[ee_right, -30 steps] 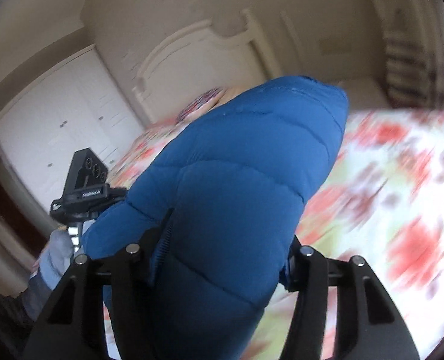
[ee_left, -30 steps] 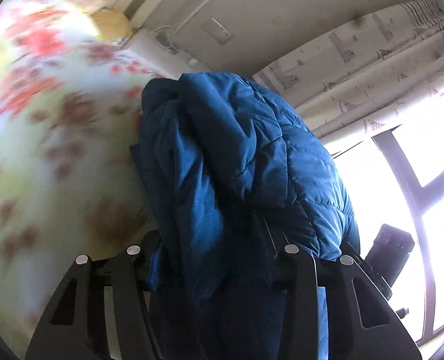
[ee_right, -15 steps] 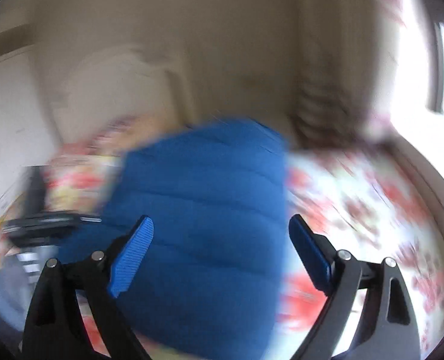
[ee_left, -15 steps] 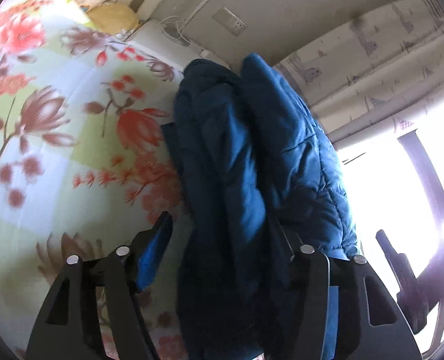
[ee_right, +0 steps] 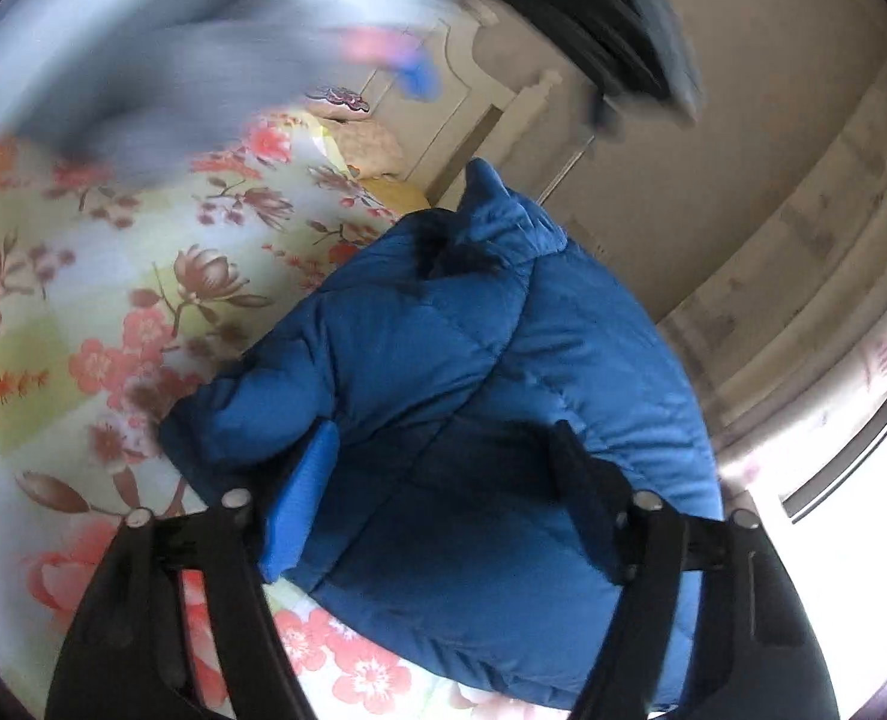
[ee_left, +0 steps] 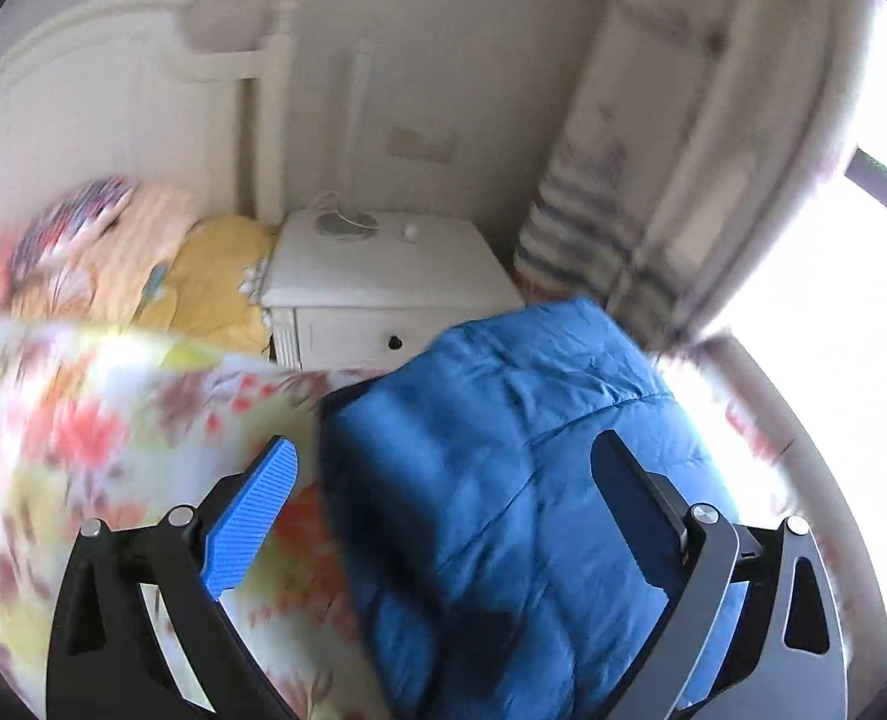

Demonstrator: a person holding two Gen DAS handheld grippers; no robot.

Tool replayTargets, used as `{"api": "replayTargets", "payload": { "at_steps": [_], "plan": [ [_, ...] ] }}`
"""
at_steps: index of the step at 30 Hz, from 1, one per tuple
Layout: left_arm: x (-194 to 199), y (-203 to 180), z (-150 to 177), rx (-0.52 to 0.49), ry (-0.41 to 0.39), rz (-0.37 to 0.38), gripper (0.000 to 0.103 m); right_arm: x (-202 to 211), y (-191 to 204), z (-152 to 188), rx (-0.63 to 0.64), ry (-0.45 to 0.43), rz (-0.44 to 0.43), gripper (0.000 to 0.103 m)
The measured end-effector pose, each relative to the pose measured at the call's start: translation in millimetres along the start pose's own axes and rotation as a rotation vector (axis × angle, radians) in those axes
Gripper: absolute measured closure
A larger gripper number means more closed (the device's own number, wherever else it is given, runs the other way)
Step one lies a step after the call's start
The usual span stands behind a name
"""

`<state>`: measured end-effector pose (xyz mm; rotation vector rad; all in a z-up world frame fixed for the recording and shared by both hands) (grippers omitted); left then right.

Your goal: Fold large clothes

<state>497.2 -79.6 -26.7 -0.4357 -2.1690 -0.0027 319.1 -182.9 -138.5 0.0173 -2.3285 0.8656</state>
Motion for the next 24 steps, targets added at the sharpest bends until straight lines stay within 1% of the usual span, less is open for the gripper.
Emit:
{"api": "replayTargets", "payload": {
  "at_steps": [2, 3, 4, 5, 7, 8, 9, 10, 11, 12, 13, 15, 16, 17, 18, 19, 20, 22, 24],
  "plan": [
    [-32.2, -11.7, -6.2, -0.027, 0.076, -0.009, 0.009, -5.6, -2.3, 0.2, -0.011, -0.002, -0.002, 0.036],
    [-52.9, -12.4, -4.9, -0.023, 0.132, -0.02, 0.009, -5.9, -4.7, 2.2, -0.03, -0.004, -0.016, 0.036],
    [-76.1, -9.3, 0.9, -0.016, 0.196, -0.036, 0.004, -6.0, -7.0, 3.0, -0.045, -0.008, -0.03, 0.036],
    [-87.3, -2.8, 7.7, 0.011, 0.218, 0.001, 0.004, -6.3, -8.5, 2.2, -0.053, -0.015, -0.039, 0.036],
    [-90.7, 15.2, 15.2, 0.115, 0.229, 0.098, 0.004, -2.0, -12.1, 5.2, -0.061, -0.036, -0.053, 0.036],
    [-87.4, 21.1, 18.9, 0.13, 0.228, 0.113, 0.004, -1.5, -13.7, 6.5, -0.063, -0.036, -0.064, 0.036],
    [-82.4, 23.2, 21.7, 0.121, 0.222, 0.106, 0.004, 1.7, -16.7, 8.9, -0.067, -0.039, -0.094, 0.035],
    [-76.0, 24.6, 23.8, 0.11, 0.211, 0.09, 0.004, 6.4, -20.0, 11.4, -0.075, -0.043, -0.122, 0.031],
    [-62.5, 30.1, 29.7, 0.103, 0.187, 0.055, 0.004, 11.4, -24.1, 14.3, -0.085, -0.042, -0.149, 0.026],
    [-51.2, 34.9, 34.3, 0.105, 0.166, 0.035, 0.004, 21.7, -31.3, 20.0, -0.108, -0.04, -0.195, 0.022],
    [-36.7, 38.6, 40.0, 0.109, 0.138, 0.023, 0.004, 29.4, -35.4, 25.0, -0.125, -0.044, -0.236, 0.016],
    [8.5, 48.6, 60.1, 0.125, 0.014, -0.058, 0.004, 50.2, -41.4, 40.6, -0.158, -0.066, -0.349, 0.015],
    [24.9, 48.9, 65.5, 0.126, -0.035, -0.076, 0.004, 60.1, -45.6, 49.2, -0.18, -0.079, -0.379, 0.015],
    [49.4, 49.7, 79.9, 0.125, -0.104, -0.094, 0.004, 71.2, -51.4, 63.1, -0.216, -0.087, -0.408, 0.014],
    [68.4, 48.5, 91.9, 0.125, -0.148, -0.121, 0.004, 76.0, -55.2, 72.1, -0.244, -0.086, -0.431, 0.014],
    [89.9, 45.5, 110.8, 0.126, -0.197, -0.173, 0.004, 82.5, -61.3, 85.1, -0.282, -0.085, -0.466, 0.014],
    [102.2, 41.6, 121.3, 0.128, -0.225, -0.209, 0.004, 87.6, -70.4, 100.3, -0.34, -0.079, -0.505, 0.013],
    [129.3, 28.8, 146.7, 0.134, -0.284, -0.283, 0.004, 92.5, -86.2, 118.2, -0.437, -0.054, -0.515, 0.013],
    [156.3, 10.3, 175.2, 0.15, -0.326, -0.357, 0.004, 97.0, -107.7, 128.7, -0.536, -0.031, -0.508, 0.013]
  ]
}}
Point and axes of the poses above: each gripper's, at about its wrist camera, not at the fingertips, and x roughly against the way its jaws point, y to its left, z to its underside, the point moved 4 cm from there along -x, roughly the way its jaws point, and after that the axes turned 10 degrees about y, right-handed, at the moved point
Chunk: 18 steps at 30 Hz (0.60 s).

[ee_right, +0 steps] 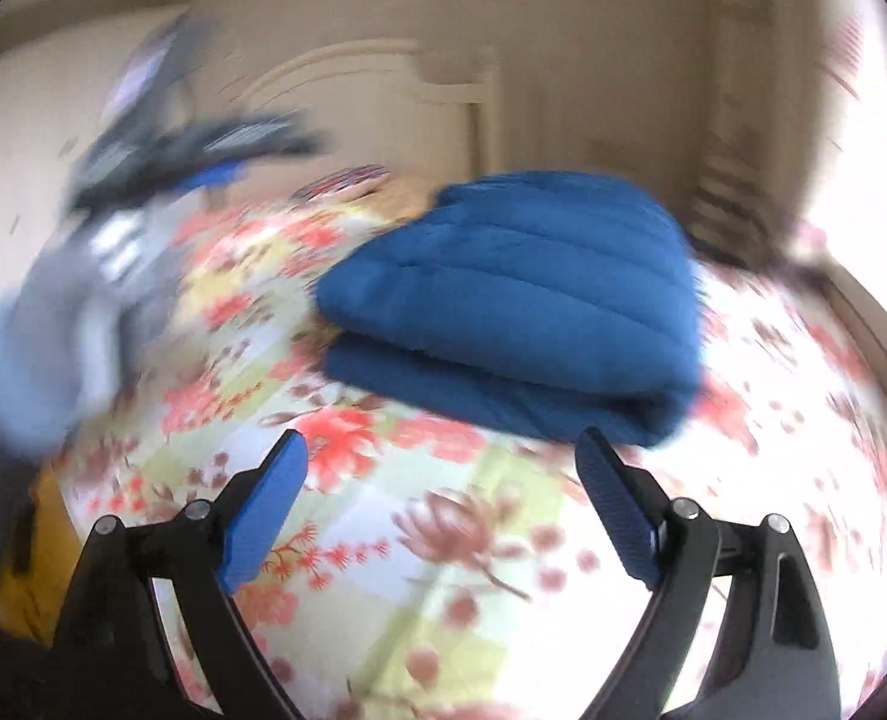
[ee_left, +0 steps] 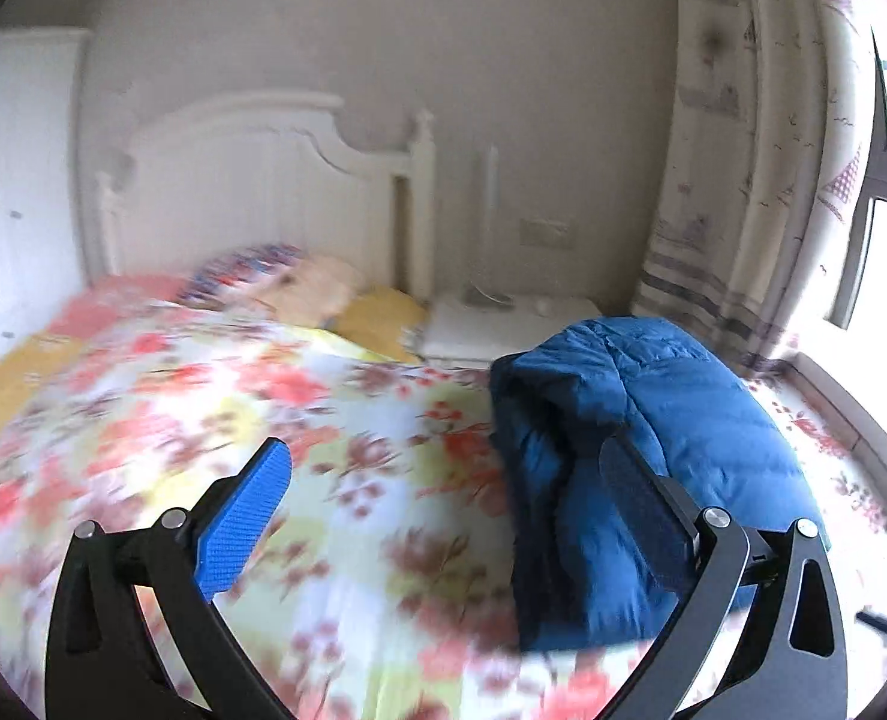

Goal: Fold large clothes
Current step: 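Release the folded jacket and pull both grippers back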

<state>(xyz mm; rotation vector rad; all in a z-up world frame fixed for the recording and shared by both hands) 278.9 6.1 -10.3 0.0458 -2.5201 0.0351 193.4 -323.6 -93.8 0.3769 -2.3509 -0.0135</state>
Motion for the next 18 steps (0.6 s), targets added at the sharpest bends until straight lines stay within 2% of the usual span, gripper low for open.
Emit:
{"api": "replayTargets", "payload": {
  "at_steps": [3, 5, 7, 11, 18],
  "plan": [
    [45.0, -8.7, 13.7, -0.012, -0.066, -0.072, 0.004, 35.8, -28.3, -9.0, -0.159, -0.042, 0.055, 0.009],
    [62.3, -23.6, 17.9, -0.051, -0.058, -0.038, 0.004, 53.0, -31.5, -12.7, -0.198, -0.062, 0.081, 0.003],
    [75.4, -36.0, 25.3, -0.076, -0.036, 0.004, 0.004, 67.8, -27.0, -16.9, -0.194, -0.067, 0.123, 0.003],
    [91.7, -52.5, 43.2, -0.102, -0.019, 0.005, 0.004, 86.1, -7.8, -17.7, -0.129, -0.054, 0.205, 0.003],
    [125.6, -59.0, 66.4, -0.104, 0.015, 0.023, 0.004, 117.9, 10.9, -9.1, -0.085, -0.083, 0.251, 0.003]
  ]
}}
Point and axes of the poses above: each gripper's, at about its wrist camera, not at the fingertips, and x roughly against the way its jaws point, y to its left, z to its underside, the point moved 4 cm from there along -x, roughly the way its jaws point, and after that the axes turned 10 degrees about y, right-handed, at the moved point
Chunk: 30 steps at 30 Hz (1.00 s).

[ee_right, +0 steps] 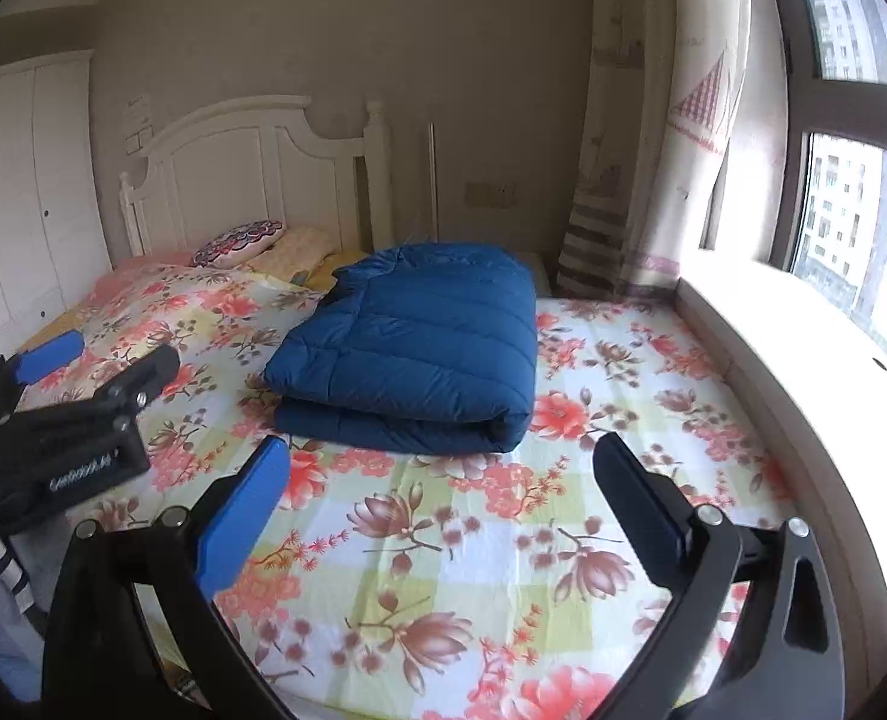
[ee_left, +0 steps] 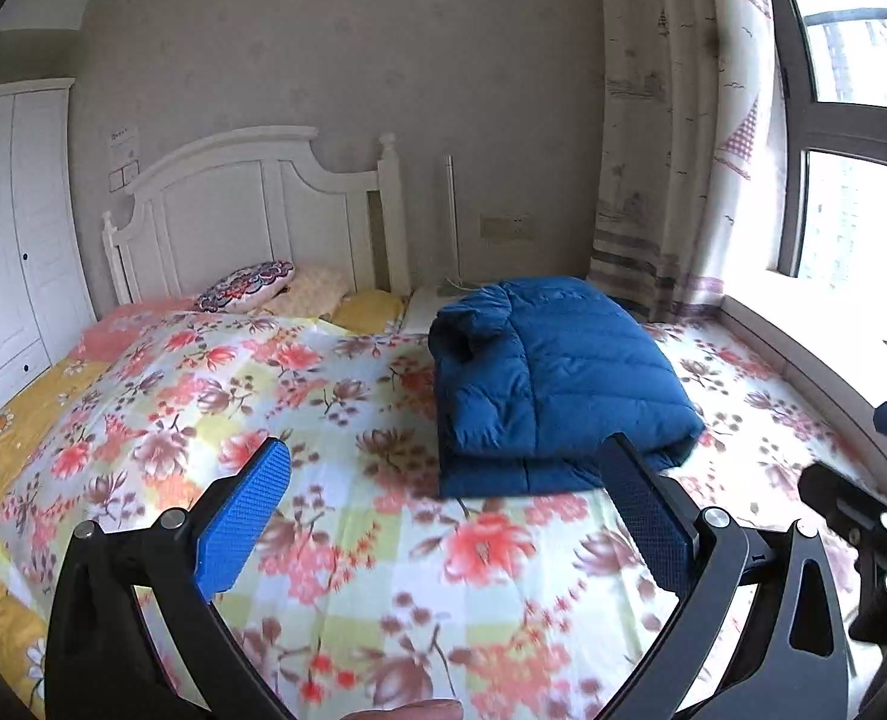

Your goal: Fold large clothes

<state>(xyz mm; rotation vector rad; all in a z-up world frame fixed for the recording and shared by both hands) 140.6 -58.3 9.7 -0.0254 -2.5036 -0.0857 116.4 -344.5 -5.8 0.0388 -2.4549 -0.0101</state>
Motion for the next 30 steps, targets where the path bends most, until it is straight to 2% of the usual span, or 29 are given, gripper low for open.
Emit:
{"api": "replayTargets", "payload": {
  "at_steps": [10, 14, 30],
  "plan": [
    [41.9, -16.6, 6.9, -0.042, -0.048, 0.032, 0.004, 44.3, -16.0, 5.2, -0.018, -0.059, 0.037, 0.003],
    [43.9, -18.3, 6.8, -0.044, -0.05, 0.039, 0.004, 52.3, -17.7, 3.0, -0.025, -0.079, 0.047, 0.003],
    [42.5, -4.8, 12.4, -0.011, -0.037, 0.032, 0.004, 55.5, -6.5, 1.4, 0.024, -0.068, 0.037, 0.003]
  ]
}}
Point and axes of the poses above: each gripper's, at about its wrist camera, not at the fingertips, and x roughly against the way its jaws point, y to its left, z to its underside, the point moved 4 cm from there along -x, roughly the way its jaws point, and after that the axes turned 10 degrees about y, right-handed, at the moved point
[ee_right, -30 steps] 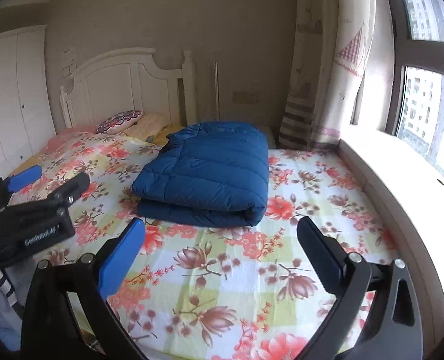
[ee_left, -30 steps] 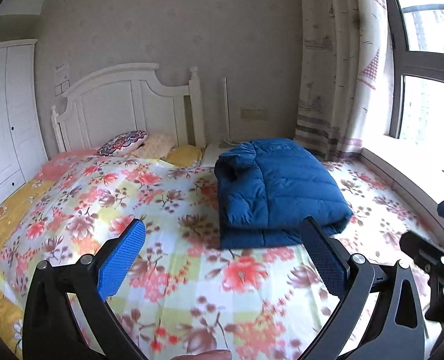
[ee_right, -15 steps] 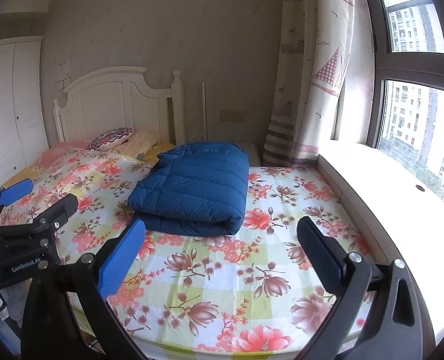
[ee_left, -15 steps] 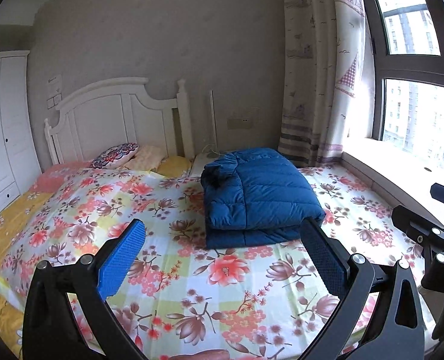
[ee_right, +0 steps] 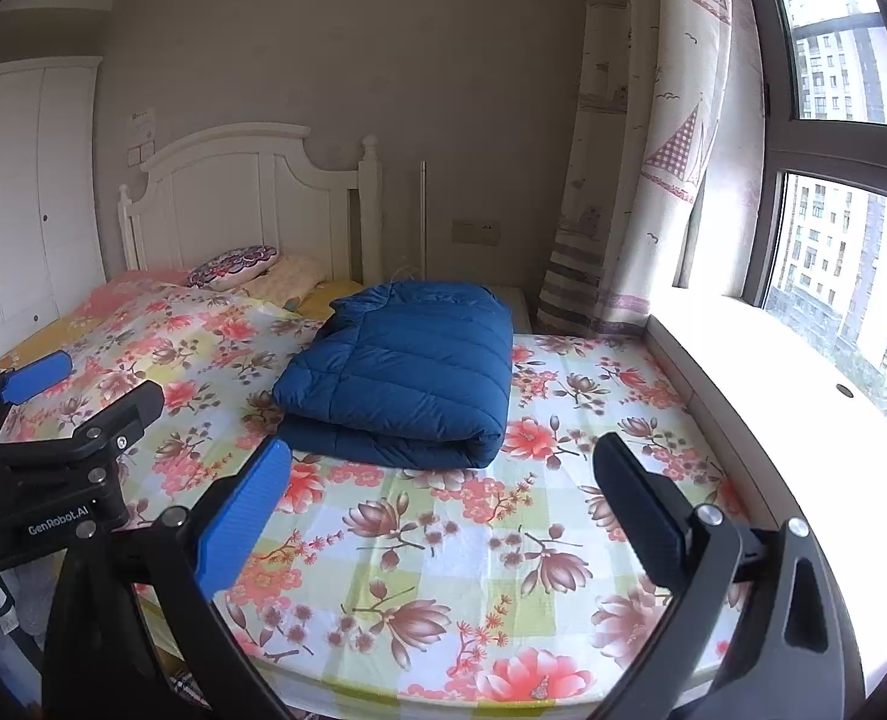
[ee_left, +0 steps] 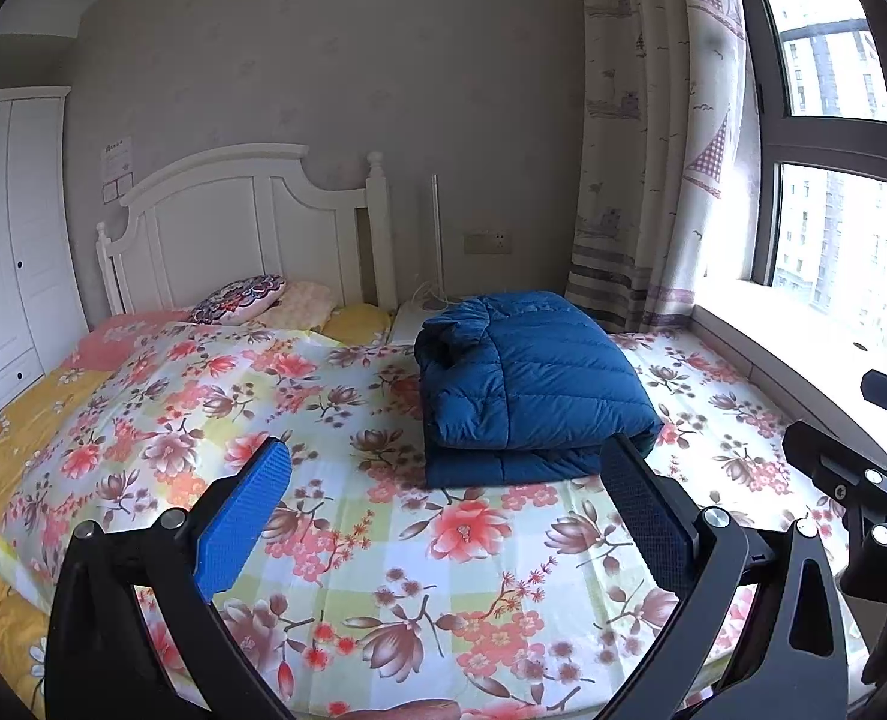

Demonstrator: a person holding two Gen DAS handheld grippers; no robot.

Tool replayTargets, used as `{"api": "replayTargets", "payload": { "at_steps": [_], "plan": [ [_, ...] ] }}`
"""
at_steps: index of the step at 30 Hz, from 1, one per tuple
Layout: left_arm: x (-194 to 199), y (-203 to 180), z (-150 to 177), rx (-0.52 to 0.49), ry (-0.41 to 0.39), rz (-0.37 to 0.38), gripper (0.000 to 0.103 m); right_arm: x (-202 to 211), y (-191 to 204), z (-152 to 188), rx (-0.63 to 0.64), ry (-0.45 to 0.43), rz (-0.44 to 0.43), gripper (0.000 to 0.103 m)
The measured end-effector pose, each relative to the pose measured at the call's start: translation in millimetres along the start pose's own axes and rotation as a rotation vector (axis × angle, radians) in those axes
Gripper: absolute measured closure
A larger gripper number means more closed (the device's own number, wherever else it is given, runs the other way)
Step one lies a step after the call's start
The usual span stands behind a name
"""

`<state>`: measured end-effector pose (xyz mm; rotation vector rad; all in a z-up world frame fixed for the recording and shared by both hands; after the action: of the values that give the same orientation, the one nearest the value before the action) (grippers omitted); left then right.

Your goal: Fold large clothes

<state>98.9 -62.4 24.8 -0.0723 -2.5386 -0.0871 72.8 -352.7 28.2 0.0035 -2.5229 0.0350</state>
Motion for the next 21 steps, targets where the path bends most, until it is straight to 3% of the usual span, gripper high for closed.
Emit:
{"api": "replayTargets", "payload": {
  "at_steps": [21],
  "plan": [
    [-0.8, 0.4, 1.7, 0.003, 0.006, -0.002, 0.004, -0.6, 5.1, 1.6, 0.009, 0.001, -0.009, 0.003]
  ]
}}
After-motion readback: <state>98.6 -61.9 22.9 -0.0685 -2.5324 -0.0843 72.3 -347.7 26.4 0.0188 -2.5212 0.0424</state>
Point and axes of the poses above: each gripper's, at about its wrist camera, not at the fingertips, and x roughly against the way its jaws point, y to its left, z to its underside, the point moved 4 cm from there along -x, roughly the way its jaws point, and after that the axes turned 10 degrees about y, right-handed, at the moved point
